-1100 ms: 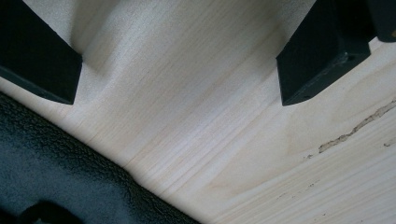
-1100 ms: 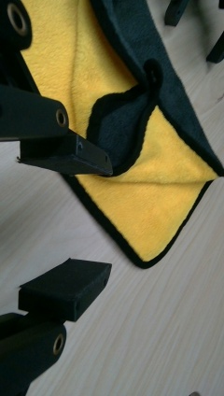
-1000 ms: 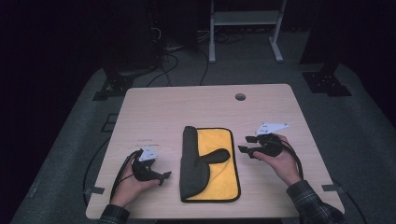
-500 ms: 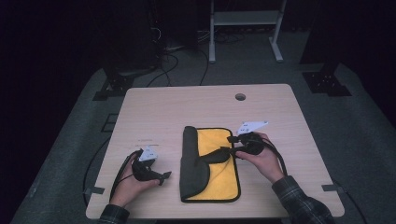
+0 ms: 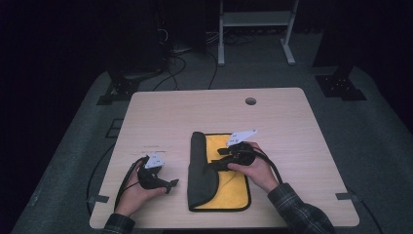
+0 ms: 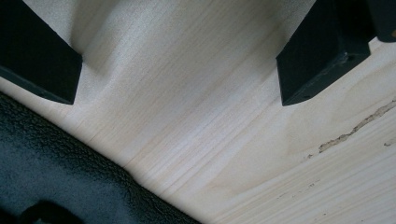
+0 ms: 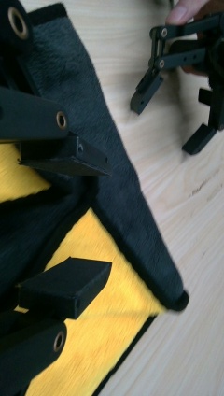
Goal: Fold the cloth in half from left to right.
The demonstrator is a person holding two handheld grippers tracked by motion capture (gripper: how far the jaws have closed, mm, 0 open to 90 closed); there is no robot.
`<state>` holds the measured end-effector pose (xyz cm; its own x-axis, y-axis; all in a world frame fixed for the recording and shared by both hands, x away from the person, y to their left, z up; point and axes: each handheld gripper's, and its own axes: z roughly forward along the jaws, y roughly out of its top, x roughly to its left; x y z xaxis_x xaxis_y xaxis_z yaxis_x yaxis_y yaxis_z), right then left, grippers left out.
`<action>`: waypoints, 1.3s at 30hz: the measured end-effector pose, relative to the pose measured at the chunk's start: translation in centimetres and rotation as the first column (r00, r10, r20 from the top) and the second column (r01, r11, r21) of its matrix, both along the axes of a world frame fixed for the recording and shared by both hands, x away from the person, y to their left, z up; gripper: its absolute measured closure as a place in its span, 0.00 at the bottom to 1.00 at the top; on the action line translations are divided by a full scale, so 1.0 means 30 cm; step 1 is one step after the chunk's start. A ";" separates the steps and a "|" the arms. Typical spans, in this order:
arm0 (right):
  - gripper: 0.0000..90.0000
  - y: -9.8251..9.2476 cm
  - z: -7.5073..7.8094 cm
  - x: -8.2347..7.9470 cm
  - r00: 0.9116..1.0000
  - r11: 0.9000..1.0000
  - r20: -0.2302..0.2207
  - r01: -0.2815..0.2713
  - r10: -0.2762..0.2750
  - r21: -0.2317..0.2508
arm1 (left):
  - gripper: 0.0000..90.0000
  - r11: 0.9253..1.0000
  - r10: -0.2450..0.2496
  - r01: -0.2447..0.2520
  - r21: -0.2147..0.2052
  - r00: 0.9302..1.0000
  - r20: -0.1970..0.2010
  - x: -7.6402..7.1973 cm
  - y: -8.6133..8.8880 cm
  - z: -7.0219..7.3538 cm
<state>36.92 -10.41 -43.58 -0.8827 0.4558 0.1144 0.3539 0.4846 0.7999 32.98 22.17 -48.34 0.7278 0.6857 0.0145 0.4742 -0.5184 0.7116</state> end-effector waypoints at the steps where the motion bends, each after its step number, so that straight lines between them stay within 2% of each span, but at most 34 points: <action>1: 0.51 0.012 -0.002 -0.001 1.000 1.000 0.000 -0.010 0.010 0.000 | 0.00 1.000 0.000 0.000 0.000 1.000 0.000 0.000 0.000 0.000; 8: 0.50 0.092 -0.031 -0.012 0.998 0.998 -0.011 -0.064 0.064 -0.018 | 0.00 1.000 0.000 0.000 0.000 1.000 0.000 0.000 0.000 0.000; 17: 0.53 0.148 -0.077 -0.020 0.996 0.993 -0.016 -0.091 0.090 -0.071 | 0.00 1.000 0.000 0.000 0.000 1.000 -0.001 0.000 0.000 0.000; 25: 0.76 0.167 -0.105 -0.017 0.997 0.989 0.004 -0.080 0.081 -0.123 | 0.00 1.000 -0.001 0.001 0.002 1.000 -0.001 0.000 0.000 0.000; 29: 0.92 0.154 -0.107 -0.010 0.997 0.992 -0.014 -0.071 0.070 -0.106 | 0.00 1.000 0.001 -0.001 0.001 1.000 -0.001 0.000 0.000 0.000; 35: 0.94 0.131 -0.078 -0.001 0.998 0.997 -0.037 -0.054 0.052 -0.057 | 0.00 1.000 0.000 0.000 0.000 1.000 -0.001 0.000 0.000 0.000; 39: 0.94 0.117 -0.049 0.014 0.999 0.999 -0.027 -0.038 0.037 -0.033 | 0.00 1.000 0.001 -0.001 0.000 1.000 0.000 0.000 0.000 0.000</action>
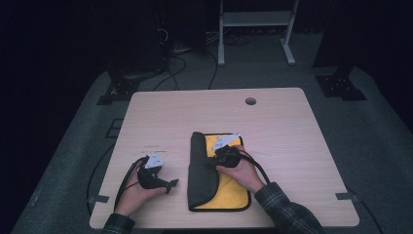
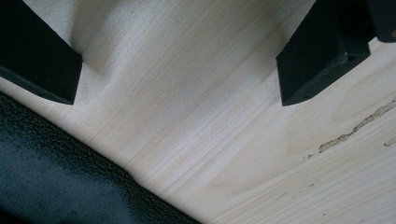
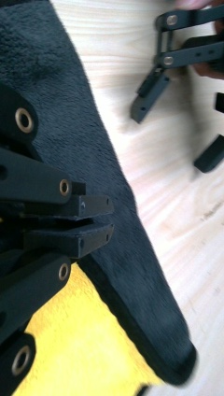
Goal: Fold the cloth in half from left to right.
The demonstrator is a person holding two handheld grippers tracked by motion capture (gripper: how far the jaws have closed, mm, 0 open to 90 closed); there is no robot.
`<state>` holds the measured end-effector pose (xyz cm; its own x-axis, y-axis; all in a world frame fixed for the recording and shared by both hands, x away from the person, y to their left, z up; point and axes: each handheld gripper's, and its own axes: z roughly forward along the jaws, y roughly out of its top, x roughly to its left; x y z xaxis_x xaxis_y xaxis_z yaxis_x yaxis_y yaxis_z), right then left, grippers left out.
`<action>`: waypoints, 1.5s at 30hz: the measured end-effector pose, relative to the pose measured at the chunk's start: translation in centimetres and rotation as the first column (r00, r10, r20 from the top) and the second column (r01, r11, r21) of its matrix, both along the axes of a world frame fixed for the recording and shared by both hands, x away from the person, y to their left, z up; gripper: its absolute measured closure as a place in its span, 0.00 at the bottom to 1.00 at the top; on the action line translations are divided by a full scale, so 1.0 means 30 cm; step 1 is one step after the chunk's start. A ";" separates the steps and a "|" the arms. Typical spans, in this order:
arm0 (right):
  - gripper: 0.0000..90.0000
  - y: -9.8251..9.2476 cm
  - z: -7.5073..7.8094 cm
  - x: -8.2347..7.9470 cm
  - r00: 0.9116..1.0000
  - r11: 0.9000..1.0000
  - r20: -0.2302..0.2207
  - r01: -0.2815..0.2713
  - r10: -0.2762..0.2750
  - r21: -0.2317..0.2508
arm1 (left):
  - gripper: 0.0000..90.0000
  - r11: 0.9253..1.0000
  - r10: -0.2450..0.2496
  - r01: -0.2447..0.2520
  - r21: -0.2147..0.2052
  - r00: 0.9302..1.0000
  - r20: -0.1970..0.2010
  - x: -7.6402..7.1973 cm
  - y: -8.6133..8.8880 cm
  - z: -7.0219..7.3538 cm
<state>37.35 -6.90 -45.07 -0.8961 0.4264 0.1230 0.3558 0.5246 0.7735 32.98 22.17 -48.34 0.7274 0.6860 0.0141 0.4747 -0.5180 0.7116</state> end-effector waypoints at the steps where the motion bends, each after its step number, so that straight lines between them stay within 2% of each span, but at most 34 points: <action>1: 0.94 -0.004 0.008 0.004 1.000 1.000 0.003 0.006 -0.006 0.006 | 0.00 1.000 0.000 0.000 0.000 1.000 0.000 0.000 0.000 0.000; 6: 0.94 -0.032 0.041 0.023 0.999 0.999 0.024 0.027 -0.028 0.022 | 0.00 1.000 -0.003 0.003 0.002 1.000 0.000 0.000 0.001 0.000; 12: 0.94 -0.085 0.076 0.061 0.994 0.994 0.040 0.095 -0.097 0.051 | 0.00 1.000 -0.002 0.002 0.000 1.000 0.002 0.001 0.001 0.000; 20: 0.94 -0.167 0.129 0.121 0.977 0.977 0.065 0.197 -0.203 0.087 | 0.00 1.000 -0.001 0.001 0.000 1.000 0.002 0.001 0.001 0.000; 24: 0.94 -0.197 0.139 0.155 0.966 0.967 0.071 0.243 -0.248 0.072 | 0.00 1.000 -0.004 0.004 0.004 1.000 0.003 0.001 0.002 0.000; 32: 0.94 -0.257 0.125 0.218 0.941 0.943 0.065 0.330 -0.333 0.047 | 0.00 1.000 -0.002 0.002 0.000 1.000 0.002 0.001 0.001 -0.001; 34: 0.94 -0.264 0.121 0.227 0.938 0.940 0.065 0.338 -0.341 0.044 | 0.00 1.000 -0.002 0.002 0.000 1.000 0.002 0.001 0.001 -0.001; 35: 0.94 -0.271 0.118 0.234 0.934 0.936 0.065 0.350 -0.352 0.039 | 0.00 1.000 -0.002 0.002 0.000 1.000 0.002 0.001 0.001 0.000; 36: 0.94 -0.285 0.108 0.254 0.926 0.929 0.064 0.370 -0.371 0.027 | 0.00 1.000 -0.002 0.002 0.000 1.000 0.002 0.000 0.001 -0.001; 38: 0.94 -0.296 0.095 0.274 0.919 0.921 0.055 0.390 -0.390 0.013 | 0.00 1.000 -0.002 0.002 0.000 1.000 0.002 0.000 0.001 0.000; 40: 0.94 -0.304 0.082 0.291 0.913 0.914 0.050 0.406 -0.405 0.001 | 0.00 1.000 -0.002 0.002 0.000 1.000 0.002 0.001 0.001 -0.001; 41: 0.94 -0.304 0.082 0.291 0.913 0.914 0.050 0.406 -0.405 0.001 | 0.00 1.000 -0.002 0.002 0.000 1.000 0.002 0.001 0.001 -0.001; 42: 0.94 -0.315 0.063 0.313 0.906 0.907 0.044 0.421 -0.421 -0.011 | 0.00 1.000 -0.002 0.002 0.000 1.000 0.002 0.001 0.001 -0.001; 43: 0.94 -0.315 0.063 0.313 0.906 0.907 0.044 0.421 -0.421 -0.011 | 0.00 1.000 -0.002 0.002 0.000 1.000 0.002 0.001 0.001 -0.001; 44: 0.94 -0.322 0.036 0.329 0.900 0.900 0.031 0.435 -0.434 -0.027 | 0.00 1.000 -0.002 0.002 0.000 1.000 0.002 0.000 0.001 0.000; 45: 0.94 -0.323 0.025 0.335 0.899 0.899 0.029 0.437 -0.436 -0.032 | 0.00 1.000 -0.002 0.002 0.000 1.000 0.002 0.000 0.001 -0.001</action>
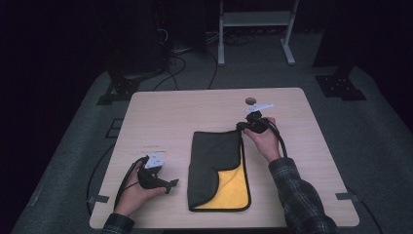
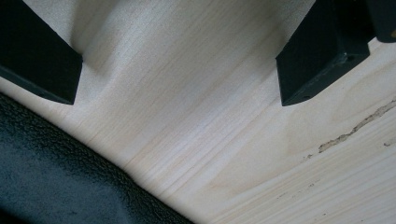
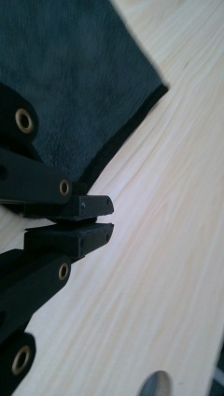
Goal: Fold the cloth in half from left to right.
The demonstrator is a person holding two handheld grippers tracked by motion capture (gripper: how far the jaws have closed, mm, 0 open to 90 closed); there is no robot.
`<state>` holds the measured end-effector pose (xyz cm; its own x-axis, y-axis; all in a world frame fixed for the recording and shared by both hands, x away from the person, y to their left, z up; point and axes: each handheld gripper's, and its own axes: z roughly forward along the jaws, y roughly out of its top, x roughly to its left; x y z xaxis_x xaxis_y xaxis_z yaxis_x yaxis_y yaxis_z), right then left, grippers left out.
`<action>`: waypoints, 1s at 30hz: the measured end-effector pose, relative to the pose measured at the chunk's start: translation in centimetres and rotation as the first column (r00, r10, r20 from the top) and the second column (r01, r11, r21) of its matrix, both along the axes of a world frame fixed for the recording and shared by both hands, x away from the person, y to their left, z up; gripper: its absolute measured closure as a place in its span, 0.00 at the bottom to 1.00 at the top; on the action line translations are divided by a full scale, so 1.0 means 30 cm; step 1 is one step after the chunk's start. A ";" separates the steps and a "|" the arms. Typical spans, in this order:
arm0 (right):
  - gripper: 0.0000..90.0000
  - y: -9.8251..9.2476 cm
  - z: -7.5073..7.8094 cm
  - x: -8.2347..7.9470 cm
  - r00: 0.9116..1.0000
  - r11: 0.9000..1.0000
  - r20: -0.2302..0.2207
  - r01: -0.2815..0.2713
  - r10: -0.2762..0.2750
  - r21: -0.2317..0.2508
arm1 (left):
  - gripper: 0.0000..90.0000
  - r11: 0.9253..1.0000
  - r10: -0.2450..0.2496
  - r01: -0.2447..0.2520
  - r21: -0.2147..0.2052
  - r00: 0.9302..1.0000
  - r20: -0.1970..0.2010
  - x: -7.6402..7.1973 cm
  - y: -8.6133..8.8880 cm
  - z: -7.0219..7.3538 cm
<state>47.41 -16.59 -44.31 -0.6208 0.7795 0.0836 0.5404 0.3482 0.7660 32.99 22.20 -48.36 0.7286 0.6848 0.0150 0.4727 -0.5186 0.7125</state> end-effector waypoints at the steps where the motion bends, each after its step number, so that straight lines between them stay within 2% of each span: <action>1: 0.94 -0.001 -0.016 0.008 1.000 1.000 -0.012 0.007 -0.007 -0.002 | 0.00 1.000 0.000 0.000 0.000 1.000 0.000 0.000 0.000 0.000; 8: 0.93 0.002 -0.075 0.037 0.999 0.999 -0.026 0.025 -0.026 -0.036 | 0.00 1.000 0.000 0.000 0.000 1.000 0.000 0.000 0.000 0.000; 11: 0.85 -0.006 -0.076 0.040 0.999 0.998 -0.017 0.043 -0.044 -0.038 | 0.00 1.000 0.000 0.000 0.001 1.000 0.001 0.000 0.000 0.000; 14: 0.73 -0.032 -0.051 0.033 0.998 0.998 0.006 0.061 -0.061 -0.004 | 0.00 1.000 0.000 0.000 0.001 1.000 0.000 0.000 0.000 0.000; 17: 0.70 -0.063 -0.016 0.018 0.998 0.999 0.029 0.051 -0.051 0.010 | 0.00 1.000 0.000 0.000 0.001 1.000 0.000 0.000 0.000 0.000; 22: 0.69 -0.084 0.012 -0.010 0.998 0.999 0.044 0.036 -0.036 0.007 | 0.00 1.000 0.000 0.000 0.001 1.000 0.001 0.000 0.000 0.000; 23: 0.68 -0.092 0.027 -0.030 0.998 1.000 0.058 0.023 -0.024 0.018 | 0.00 1.000 0.000 0.000 0.002 1.000 0.000 0.000 0.000 0.000; 25: 0.68 -0.093 0.031 -0.037 0.998 1.000 0.060 0.021 -0.022 0.023 | 0.00 1.000 0.000 0.000 0.001 1.000 0.000 0.000 0.000 0.000; 26: 0.67 -0.096 0.041 -0.058 0.998 0.999 0.056 0.000 -0.002 0.043 | 0.00 1.000 0.001 -0.001 0.002 1.000 0.000 0.000 0.000 0.000; 30: 0.66 -0.095 0.050 -0.100 0.998 0.997 0.055 -0.037 0.033 0.071 | 0.00 1.000 0.001 -0.001 0.002 1.000 0.000 0.000 0.000 0.000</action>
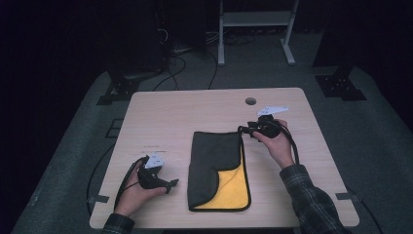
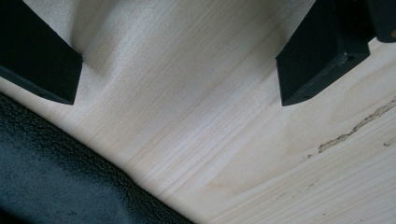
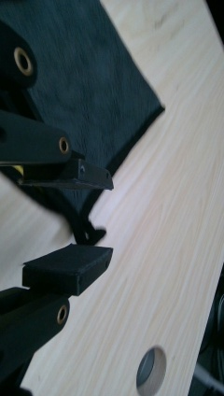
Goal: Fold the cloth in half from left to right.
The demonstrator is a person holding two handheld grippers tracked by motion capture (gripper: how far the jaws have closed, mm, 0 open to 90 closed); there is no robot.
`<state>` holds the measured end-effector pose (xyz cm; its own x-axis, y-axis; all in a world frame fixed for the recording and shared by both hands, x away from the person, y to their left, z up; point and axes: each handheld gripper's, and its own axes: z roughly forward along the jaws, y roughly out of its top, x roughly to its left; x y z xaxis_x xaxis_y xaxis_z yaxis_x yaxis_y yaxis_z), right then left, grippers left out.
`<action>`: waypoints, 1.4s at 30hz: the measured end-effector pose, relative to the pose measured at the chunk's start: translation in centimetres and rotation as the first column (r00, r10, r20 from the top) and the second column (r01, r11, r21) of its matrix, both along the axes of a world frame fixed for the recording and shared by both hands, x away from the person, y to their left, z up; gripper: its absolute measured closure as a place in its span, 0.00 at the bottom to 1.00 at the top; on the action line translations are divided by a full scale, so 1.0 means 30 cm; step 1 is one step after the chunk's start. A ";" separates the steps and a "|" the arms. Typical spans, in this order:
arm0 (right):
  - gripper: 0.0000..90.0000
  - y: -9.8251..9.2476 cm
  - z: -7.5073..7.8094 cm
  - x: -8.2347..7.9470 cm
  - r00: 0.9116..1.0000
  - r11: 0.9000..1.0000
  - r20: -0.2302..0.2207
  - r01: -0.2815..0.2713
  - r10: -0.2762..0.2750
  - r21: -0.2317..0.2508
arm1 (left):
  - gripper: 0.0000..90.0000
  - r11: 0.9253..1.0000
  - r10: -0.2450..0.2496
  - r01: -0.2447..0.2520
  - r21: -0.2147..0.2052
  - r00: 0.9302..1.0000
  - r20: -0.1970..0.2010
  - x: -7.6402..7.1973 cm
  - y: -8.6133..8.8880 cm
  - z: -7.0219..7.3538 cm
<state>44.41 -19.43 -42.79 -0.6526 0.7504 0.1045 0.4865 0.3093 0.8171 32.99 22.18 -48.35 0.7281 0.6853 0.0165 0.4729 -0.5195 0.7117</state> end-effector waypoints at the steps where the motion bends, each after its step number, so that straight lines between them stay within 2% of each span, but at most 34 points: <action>1: 0.66 0.003 0.001 -0.015 1.000 1.000 0.003 -0.014 0.014 -0.001 | 0.00 1.000 0.000 0.000 0.000 1.000 0.000 0.000 0.000 0.000; 2: 0.66 0.003 0.001 -0.015 1.000 1.000 0.003 -0.014 0.014 -0.001 | 0.00 1.000 0.000 0.000 0.000 1.000 0.000 0.000 0.000 0.000; 3: 0.66 0.009 0.001 -0.040 0.999 0.999 0.002 -0.038 0.038 0.002 | 0.00 1.000 0.000 0.000 0.002 1.000 -0.001 0.000 0.000 0.001; 4: 0.66 0.009 0.001 -0.040 0.999 0.999 0.002 -0.038 0.038 0.002 | 0.00 1.000 0.000 0.000 0.002 1.000 -0.001 0.000 0.000 0.001; 7: 0.66 0.023 -0.004 -0.084 0.998 0.997 -0.003 -0.070 0.070 0.018 | 0.00 1.000 -0.001 0.001 0.002 1.000 -0.002 0.000 0.000 0.001; 13: 0.66 0.054 0.006 -0.152 0.991 0.990 -0.001 -0.136 0.136 0.042 | 0.00 1.000 0.001 -0.001 -0.001 1.000 -0.002 0.000 0.000 0.000; 25: 0.66 0.107 -0.019 -0.263 0.976 0.975 -0.018 -0.217 0.218 0.040 | 0.00 1.000 0.000 0.000 0.002 1.000 -0.002 0.000 0.000 0.001; 26: 0.67 0.127 -0.026 -0.283 0.971 0.971 -0.025 -0.238 0.239 0.035 | 0.00 1.000 0.000 0.000 0.002 1.000 -0.002 0.000 0.000 0.001; 31: 0.66 0.181 -0.033 -0.318 0.954 0.955 -0.034 -0.296 0.297 0.035 | 0.00 1.000 0.000 0.000 0.002 1.000 -0.002 0.000 0.000 0.001; 32: 0.66 0.181 -0.033 -0.318 0.954 0.955 -0.034 -0.296 0.297 0.035 | 0.00 1.000 0.000 0.000 0.002 1.000 -0.002 0.000 0.000 0.001; 33: 0.66 0.208 -0.037 -0.326 0.947 0.948 -0.043 -0.316 0.318 0.049 | 0.00 1.000 0.000 0.000 0.002 1.000 -0.002 0.000 0.000 0.001; 34: 0.66 0.208 -0.037 -0.326 0.947 0.948 -0.043 -0.316 0.318 0.049 | 0.00 1.000 0.000 0.000 0.002 1.000 -0.002 0.000 0.000 0.001; 35: 0.65 0.230 -0.045 -0.328 0.942 0.943 -0.054 -0.328 0.331 0.055 | 0.00 1.000 0.000 0.000 0.002 1.000 -0.002 0.000 0.000 0.001; 40: 0.64 0.269 -0.069 -0.320 0.933 0.936 -0.077 -0.347 0.351 0.053 | 0.00 1.000 0.000 0.000 0.001 1.000 -0.002 0.000 0.000 0.001; 41: 0.63 0.289 -0.084 -0.312 0.928 0.932 -0.094 -0.357 0.361 0.058 | 0.00 1.000 0.000 0.000 0.002 1.000 -0.002 0.000 0.000 0.001; 42: 0.63 0.289 -0.084 -0.312 0.928 0.932 -0.094 -0.357 0.361 0.058 | 0.00 1.000 0.000 0.000 0.002 1.000 -0.002 0.000 0.000 0.001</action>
